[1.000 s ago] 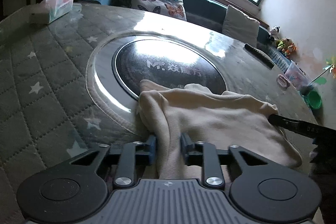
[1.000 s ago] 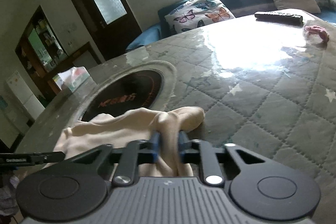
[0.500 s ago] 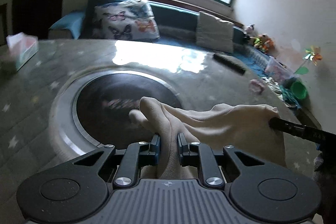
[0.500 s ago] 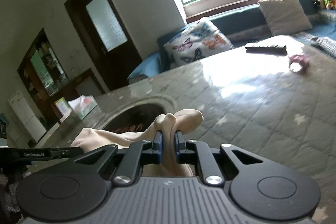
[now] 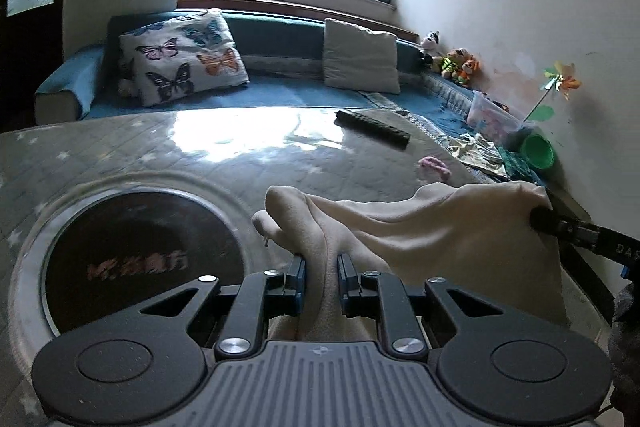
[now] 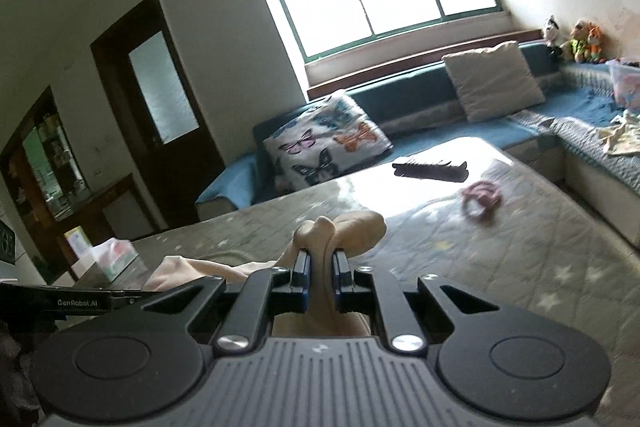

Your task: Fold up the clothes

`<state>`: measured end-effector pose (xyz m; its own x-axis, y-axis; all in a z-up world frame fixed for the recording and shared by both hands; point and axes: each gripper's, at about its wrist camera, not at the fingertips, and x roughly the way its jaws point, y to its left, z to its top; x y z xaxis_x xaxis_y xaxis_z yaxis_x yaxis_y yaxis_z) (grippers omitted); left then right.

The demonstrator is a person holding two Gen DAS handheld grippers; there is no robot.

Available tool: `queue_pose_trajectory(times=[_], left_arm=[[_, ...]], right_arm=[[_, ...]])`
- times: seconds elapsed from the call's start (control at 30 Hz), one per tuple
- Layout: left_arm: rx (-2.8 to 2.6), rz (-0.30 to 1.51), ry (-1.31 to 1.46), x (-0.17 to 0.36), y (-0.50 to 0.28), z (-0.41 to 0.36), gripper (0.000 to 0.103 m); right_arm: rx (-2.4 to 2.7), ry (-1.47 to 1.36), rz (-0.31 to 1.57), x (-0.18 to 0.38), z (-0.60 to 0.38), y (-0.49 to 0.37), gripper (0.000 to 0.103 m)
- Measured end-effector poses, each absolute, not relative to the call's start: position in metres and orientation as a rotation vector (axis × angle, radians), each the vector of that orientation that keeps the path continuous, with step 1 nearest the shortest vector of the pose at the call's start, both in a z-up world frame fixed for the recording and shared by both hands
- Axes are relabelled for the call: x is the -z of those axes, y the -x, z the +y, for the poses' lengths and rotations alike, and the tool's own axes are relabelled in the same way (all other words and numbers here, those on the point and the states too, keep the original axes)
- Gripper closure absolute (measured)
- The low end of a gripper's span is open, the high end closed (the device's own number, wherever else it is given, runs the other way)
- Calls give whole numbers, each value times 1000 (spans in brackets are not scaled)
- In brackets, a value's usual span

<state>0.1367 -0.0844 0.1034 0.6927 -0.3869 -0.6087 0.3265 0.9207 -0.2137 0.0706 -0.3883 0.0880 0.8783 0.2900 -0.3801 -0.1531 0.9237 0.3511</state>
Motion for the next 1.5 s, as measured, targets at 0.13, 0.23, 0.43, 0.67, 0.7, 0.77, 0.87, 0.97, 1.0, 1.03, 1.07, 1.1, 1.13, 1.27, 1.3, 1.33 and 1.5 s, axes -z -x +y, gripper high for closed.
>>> queue_pose_trajectory(times=[0.13,0.23,0.43,0.67,0.7,0.77,0.87,0.97,1.0,1.03,1.07,1.1,1.13,1.27,1.3,1.33,1.5], left_arm=[[411,709,77,-105,-149,-106,85],[418,715,66,-105,-156,-119,85],[424,736,49,-102,-175,-143,85],[429,770,40,-92,-190,-161,85],[430,776,37,-90,-191,-163,85],[431,787,36,-86,-193,-166,85],[431,804,33,-79,-196,-170,85],[429,819,28,-74,-198,-173,85],[428,822,27,-72,-199,-173,85],[428,827,27,-71,-199,-174,85],[427,833,26,-69,-200,-174,85],[427,838,24,-67,-201,-175,85],[429,843,20,-65,-201,-176,85],[413,863,5,-59,-204,-178,81],[402,867,3,-58,-204,-177,80],[394,868,4,-57,-205,-176,79],[364,863,13,-56,-206,-166,67]], right_arm=[[-208,-316,435,-91,-406,-75,93],[-193,-313,433,-92,-417,-78,93],[-168,-316,441,-89,-437,-90,93],[-146,-327,466,-77,-454,-102,93],[-144,-329,470,-75,-457,-103,93],[-139,-334,477,-71,-461,-106,93],[-134,-340,489,-65,-464,-110,93],[-133,-349,500,-58,-467,-111,93],[-133,-352,504,-56,-468,-112,93],[-132,-354,508,-54,-469,-113,93],[-131,-356,512,-52,-470,-114,93],[-129,-357,516,-50,-470,-114,93],[-126,-358,521,-48,-471,-115,93],[-104,-366,550,-38,-477,-121,92],[-97,-369,554,-35,-478,-122,90],[-86,-372,558,-33,-480,-122,88],[-63,-371,557,-29,-486,-123,87]])
